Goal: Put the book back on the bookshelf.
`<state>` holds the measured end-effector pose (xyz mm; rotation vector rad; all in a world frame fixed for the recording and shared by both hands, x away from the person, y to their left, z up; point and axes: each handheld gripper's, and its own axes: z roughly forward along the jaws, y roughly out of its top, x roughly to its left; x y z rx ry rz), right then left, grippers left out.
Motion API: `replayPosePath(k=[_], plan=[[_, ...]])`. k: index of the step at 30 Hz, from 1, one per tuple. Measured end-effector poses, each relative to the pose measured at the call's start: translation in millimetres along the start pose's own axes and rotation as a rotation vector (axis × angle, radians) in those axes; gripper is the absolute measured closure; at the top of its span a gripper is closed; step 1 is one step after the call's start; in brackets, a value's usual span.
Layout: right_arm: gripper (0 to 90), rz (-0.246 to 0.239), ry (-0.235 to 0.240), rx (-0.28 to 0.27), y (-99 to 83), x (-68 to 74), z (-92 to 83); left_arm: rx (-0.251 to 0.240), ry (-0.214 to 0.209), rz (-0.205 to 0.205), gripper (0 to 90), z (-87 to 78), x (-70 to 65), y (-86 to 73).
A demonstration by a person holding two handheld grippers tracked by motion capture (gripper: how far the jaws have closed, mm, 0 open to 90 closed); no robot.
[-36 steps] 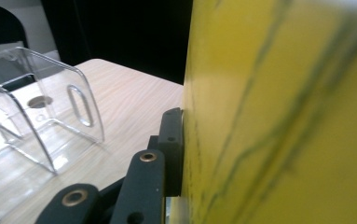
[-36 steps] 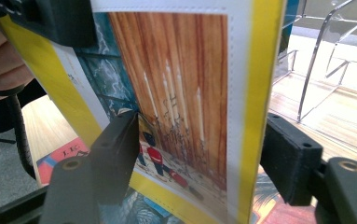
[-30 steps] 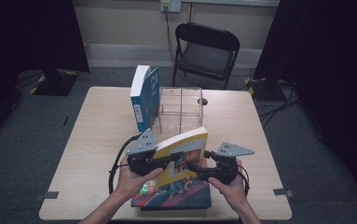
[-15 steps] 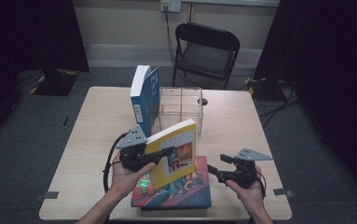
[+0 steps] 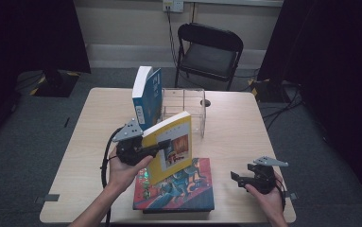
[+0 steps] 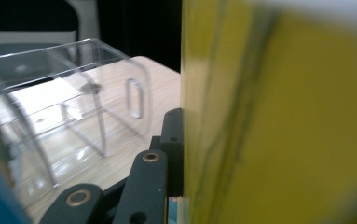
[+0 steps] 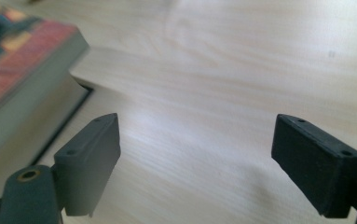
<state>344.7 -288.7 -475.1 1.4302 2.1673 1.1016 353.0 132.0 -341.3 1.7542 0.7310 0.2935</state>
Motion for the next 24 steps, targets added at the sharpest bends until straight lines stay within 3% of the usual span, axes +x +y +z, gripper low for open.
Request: replayPosePath(k=[6,9,13,17,19,24], plan=[[15.6,-0.008,-0.049,0.042,-1.7,-3.6,9.0,-0.036,0.062,-0.040,75.8,-2.0,11.4,4.5],[15.6,-0.026,-0.062,0.051,-2.3,-2.6,10.8,-0.043,0.085,-0.040,75.8,-2.3,13.7,7.7],[15.6,-0.067,-0.067,0.097,-6.9,2.4,16.6,-0.050,0.155,-0.012,75.7,0.2,14.3,15.4],[15.2,-0.087,-0.086,0.085,-9.3,4.2,17.7,-0.053,0.177,-0.026,75.8,3.4,17.5,18.0],[14.2,-0.116,-0.097,0.033,-15.0,4.2,20.4,-0.062,0.202,-0.023,75.8,5.9,18.5,19.7],[14.2,-0.117,-0.096,0.028,-15.5,4.1,20.6,-0.071,0.256,-0.029,75.7,12.5,25.2,27.6]])
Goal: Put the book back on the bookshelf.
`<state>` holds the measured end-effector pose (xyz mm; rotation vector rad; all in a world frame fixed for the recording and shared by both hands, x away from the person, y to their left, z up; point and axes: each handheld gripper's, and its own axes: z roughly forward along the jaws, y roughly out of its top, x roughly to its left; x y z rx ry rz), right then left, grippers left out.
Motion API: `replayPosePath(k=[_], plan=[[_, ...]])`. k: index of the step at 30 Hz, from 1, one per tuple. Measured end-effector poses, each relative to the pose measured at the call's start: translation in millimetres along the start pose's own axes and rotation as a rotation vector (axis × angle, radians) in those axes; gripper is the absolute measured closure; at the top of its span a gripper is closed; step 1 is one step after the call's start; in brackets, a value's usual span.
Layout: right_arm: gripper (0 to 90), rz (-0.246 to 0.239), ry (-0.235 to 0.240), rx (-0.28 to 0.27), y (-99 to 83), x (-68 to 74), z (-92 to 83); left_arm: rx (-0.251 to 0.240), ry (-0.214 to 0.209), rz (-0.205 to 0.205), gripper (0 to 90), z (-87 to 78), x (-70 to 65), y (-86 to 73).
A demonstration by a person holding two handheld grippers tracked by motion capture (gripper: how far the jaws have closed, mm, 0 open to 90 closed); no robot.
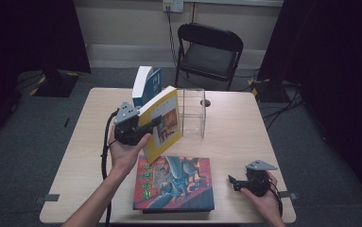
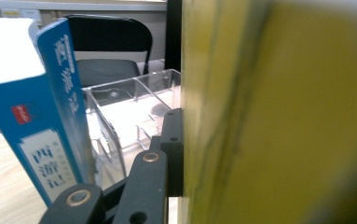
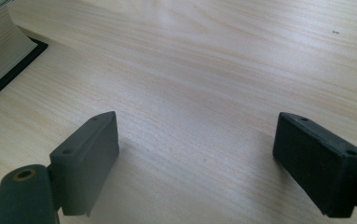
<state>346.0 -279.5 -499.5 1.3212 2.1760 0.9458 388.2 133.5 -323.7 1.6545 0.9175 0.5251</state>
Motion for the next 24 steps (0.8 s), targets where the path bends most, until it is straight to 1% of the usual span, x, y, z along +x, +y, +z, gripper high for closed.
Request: replayPosePath(k=[1,2,3,5,7,8,9,10,11,12,13,14,15,16,18,20,21,22,23,24], plan=[[14.2,0.000,0.000,0.000,0.0,0.0,0.0,0.000,0.000,0.000,75.8,0.0,0.0,0.0],[14.1,0.000,0.000,0.000,0.0,0.0,0.0,-0.007,0.024,-0.003,75.7,3.9,-0.2,1.6],[14.1,0.000,0.000,0.000,0.0,0.0,0.0,-0.007,0.024,-0.003,75.7,3.9,-0.2,1.6],[14.2,0.000,0.000,0.000,0.0,0.0,0.0,-0.008,0.039,-0.019,75.8,16.4,1.6,4.6],[14.2,-0.001,0.000,0.000,0.0,-0.1,0.1,-0.004,0.042,-0.018,75.7,19.7,2.2,5.4],[14.2,-0.001,0.000,-0.001,0.0,0.0,0.1,0.000,0.066,-0.020,75.8,27.8,2.7,6.0],[14.2,-0.001,0.000,-0.001,0.0,0.0,0.1,-0.001,0.081,-0.026,75.8,31.8,2.4,6.1],[14.2,-0.001,0.000,-0.001,0.0,0.0,0.1,-0.001,0.081,-0.026,75.8,31.8,2.4,6.1],[14.2,-0.001,0.000,-0.001,0.0,0.0,0.1,0.007,0.094,-0.026,75.8,38.7,5.0,5.7],[14.1,-0.001,0.000,-0.001,0.0,-0.1,0.1,0.013,0.103,-0.032,75.8,41.4,6.6,5.3],[14.1,-0.001,0.000,-0.001,0.0,-0.1,0.1,0.011,0.113,-0.046,75.8,44.5,8.2,4.9],[14.2,-0.001,0.000,-0.001,0.0,-0.1,0.1,0.014,0.114,-0.051,75.7,46.9,10.3,4.8],[14.2,-0.001,0.000,-0.001,0.0,-0.1,0.1,0.014,0.114,-0.051,75.8,46.9,10.3,4.8],[14.1,-0.001,0.000,-0.001,0.0,-0.1,0.1,0.013,0.132,-0.053,75.7,52.7,12.9,5.4],[14.1,-0.001,0.000,-0.001,0.0,-0.1,0.1,0.011,0.147,-0.045,75.7,59.4,14.9,6.8],[14.2,-0.001,0.000,-0.001,0.0,-0.1,0.1,0.001,0.165,-0.056,75.7,66.1,15.2,6.8],[14.2,-0.001,0.000,-0.001,0.0,-0.1,0.1,0.001,0.165,-0.056,75.7,66.1,15.2,6.8],[14.1,-0.001,0.000,-0.001,0.0,-0.1,0.1,0.003,0.165,-0.055,75.7,72.4,16.2,5.5],[14.1,-0.001,0.000,-0.001,0.0,-0.1,0.1,0.003,0.165,-0.055,75.7,72.4,16.2,5.5],[14.1,-0.001,0.000,-0.001,0.0,-0.1,0.1,0.004,0.169,-0.061,75.7,79.5,16.3,3.2]])
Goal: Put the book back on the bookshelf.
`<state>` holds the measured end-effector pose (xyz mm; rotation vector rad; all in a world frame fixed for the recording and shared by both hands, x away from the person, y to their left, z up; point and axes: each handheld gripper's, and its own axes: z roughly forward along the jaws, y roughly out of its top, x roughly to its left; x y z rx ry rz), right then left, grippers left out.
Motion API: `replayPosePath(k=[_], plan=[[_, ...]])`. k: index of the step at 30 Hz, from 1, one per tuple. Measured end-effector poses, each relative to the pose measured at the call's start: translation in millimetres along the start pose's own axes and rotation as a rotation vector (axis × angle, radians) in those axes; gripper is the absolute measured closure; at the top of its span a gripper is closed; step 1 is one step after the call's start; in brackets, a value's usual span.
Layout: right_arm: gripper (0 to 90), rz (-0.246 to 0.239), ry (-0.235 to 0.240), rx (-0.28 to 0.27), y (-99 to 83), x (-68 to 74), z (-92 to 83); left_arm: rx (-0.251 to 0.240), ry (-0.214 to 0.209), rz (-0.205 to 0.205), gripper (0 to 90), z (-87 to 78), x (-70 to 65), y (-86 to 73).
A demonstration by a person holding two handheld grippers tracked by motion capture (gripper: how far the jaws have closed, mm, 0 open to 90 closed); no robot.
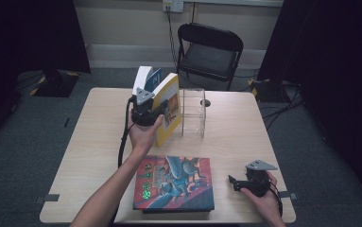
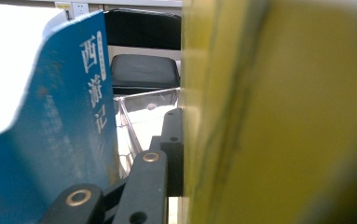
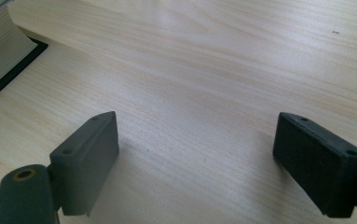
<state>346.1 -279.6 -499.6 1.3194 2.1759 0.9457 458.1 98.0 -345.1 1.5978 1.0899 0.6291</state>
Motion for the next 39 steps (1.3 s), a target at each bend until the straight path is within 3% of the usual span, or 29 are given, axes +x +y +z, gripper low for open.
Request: replayPosePath(k=[5,9,16,21,28,36,39], plan=[[14.1,0.000,0.000,0.000,0.0,0.0,0.0,0.007,0.043,0.040,75.7,16.1,-7.1,-9.2],[14.2,0.000,0.000,0.000,0.0,0.0,0.0,0.015,0.027,0.031,75.7,24.8,-9.1,-17.0],[14.1,0.000,0.000,0.000,0.0,0.0,0.0,-0.017,0.042,0.049,75.7,33.8,-10.6,-30.1],[14.1,0.001,0.000,0.000,0.0,0.0,0.0,-0.006,0.054,0.045,75.7,40.2,-9.9,-37.0],[14.1,0.002,0.000,0.000,0.0,0.1,0.0,-0.009,0.044,0.025,75.2,40.0,-6.5,-41.0],[14.2,0.001,0.000,0.000,0.0,0.1,0.0,-0.035,0.002,0.073,67.6,27.6,-13.9,-33.6],[14.2,-0.001,0.000,-0.001,0.0,-0.1,0.1,-0.023,-0.009,0.088,65.3,22.1,-17.2,-28.1]])
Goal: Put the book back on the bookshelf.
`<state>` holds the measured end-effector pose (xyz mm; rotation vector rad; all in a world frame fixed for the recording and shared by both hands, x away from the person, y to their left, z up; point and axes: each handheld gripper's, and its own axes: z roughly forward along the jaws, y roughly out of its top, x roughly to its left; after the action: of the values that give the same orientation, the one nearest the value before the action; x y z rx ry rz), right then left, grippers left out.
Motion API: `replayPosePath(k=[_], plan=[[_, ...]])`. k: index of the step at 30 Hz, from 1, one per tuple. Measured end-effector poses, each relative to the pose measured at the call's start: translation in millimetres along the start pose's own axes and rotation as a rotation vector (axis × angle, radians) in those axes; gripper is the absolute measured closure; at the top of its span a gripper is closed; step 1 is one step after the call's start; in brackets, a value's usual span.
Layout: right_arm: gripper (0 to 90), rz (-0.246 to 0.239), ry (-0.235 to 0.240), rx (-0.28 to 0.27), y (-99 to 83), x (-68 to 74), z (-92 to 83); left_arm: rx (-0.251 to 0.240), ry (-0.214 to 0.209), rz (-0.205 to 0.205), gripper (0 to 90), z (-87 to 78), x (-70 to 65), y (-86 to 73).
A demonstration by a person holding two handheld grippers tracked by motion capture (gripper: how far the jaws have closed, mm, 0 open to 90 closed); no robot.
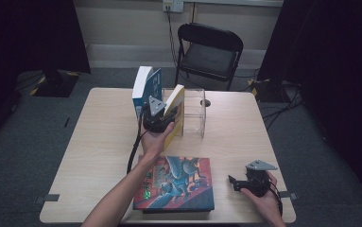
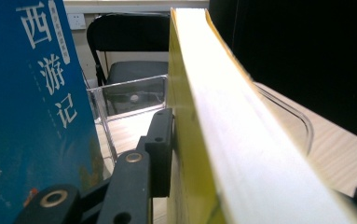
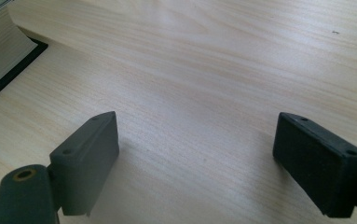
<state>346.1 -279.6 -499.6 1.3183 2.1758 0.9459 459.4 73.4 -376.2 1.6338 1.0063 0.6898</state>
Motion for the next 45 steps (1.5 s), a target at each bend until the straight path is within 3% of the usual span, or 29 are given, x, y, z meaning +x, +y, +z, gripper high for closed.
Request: replayPosePath(k=[3,6,10,13,14,15,16,17,20,24,27,28,31,34,37,40,43,45], plan=[[14.2,0.001,0.000,0.000,0.0,0.1,0.0,0.018,0.012,0.009,63.4,-5.4,0.4,7.2],[14.2,0.002,0.000,0.001,0.0,0.1,-0.1,0.036,-0.005,-0.005,59.7,-9.5,2.5,13.8],[14.1,0.000,0.000,0.000,0.0,0.0,0.0,0.115,-0.027,0.014,58.9,-15.7,4.4,29.7],[14.1,0.001,0.000,0.000,0.0,0.0,0.0,0.159,-0.058,-0.030,59.2,-15.9,7.5,38.3],[14.2,0.001,0.000,0.000,0.0,0.1,0.0,0.192,-0.059,-0.035,59.2,-15.5,8.3,41.7],[14.1,0.001,0.000,0.000,0.0,0.1,0.0,0.192,-0.059,-0.035,59.3,-15.5,8.3,41.7],[14.1,0.001,0.000,0.000,0.0,0.1,0.0,0.252,-0.055,-0.035,59.9,-13.6,9.8,48.6],[14.2,0.001,0.000,0.001,0.0,0.1,0.0,0.280,-0.037,-0.042,59.9,-12.8,10.5,52.4],[14.2,0.001,0.002,0.001,0.2,0.2,0.1,0.336,-0.049,-0.052,59.8,-10.8,13.1,62.7],[14.2,0.000,0.003,0.002,0.4,0.3,0.2,0.498,-0.067,-0.067,60.5,1.1,14.7,76.4],[14.1,0.002,0.004,0.003,0.5,0.5,0.2,0.587,-0.071,-0.087,62.5,11.2,16.5,86.2],[14.1,0.002,0.004,0.003,0.5,0.5,0.2,0.587,-0.071,-0.087,62.9,11.2,16.5,86.2],[14.1,-0.002,0.008,0.002,0.8,0.6,0.6,0.748,-0.097,-0.071,63.5,25.3,16.5,96.4],[14.1,-0.008,0.009,0.000,1.1,0.4,1.1,0.839,-0.093,-0.074,63.6,33.9,15.6,101.0],[14.2,-0.007,0.011,0.001,1.1,0.5,1.1,0.879,-0.055,-0.068,66.6,39.7,13.3,104.4],[14.2,-0.009,0.010,0.000,1.2,0.4,1.1,0.910,-0.057,-0.083,66.3,43.3,11.2,102.0],[14.1,-0.009,0.010,0.000,1.1,0.4,1.2,0.936,-0.037,-0.070,63.6,47.8,8.1,96.8],[14.1,-0.009,0.010,0.000,1.1,0.4,1.2,0.938,-0.028,-0.063,68.1,48.9,7.5,95.8]])
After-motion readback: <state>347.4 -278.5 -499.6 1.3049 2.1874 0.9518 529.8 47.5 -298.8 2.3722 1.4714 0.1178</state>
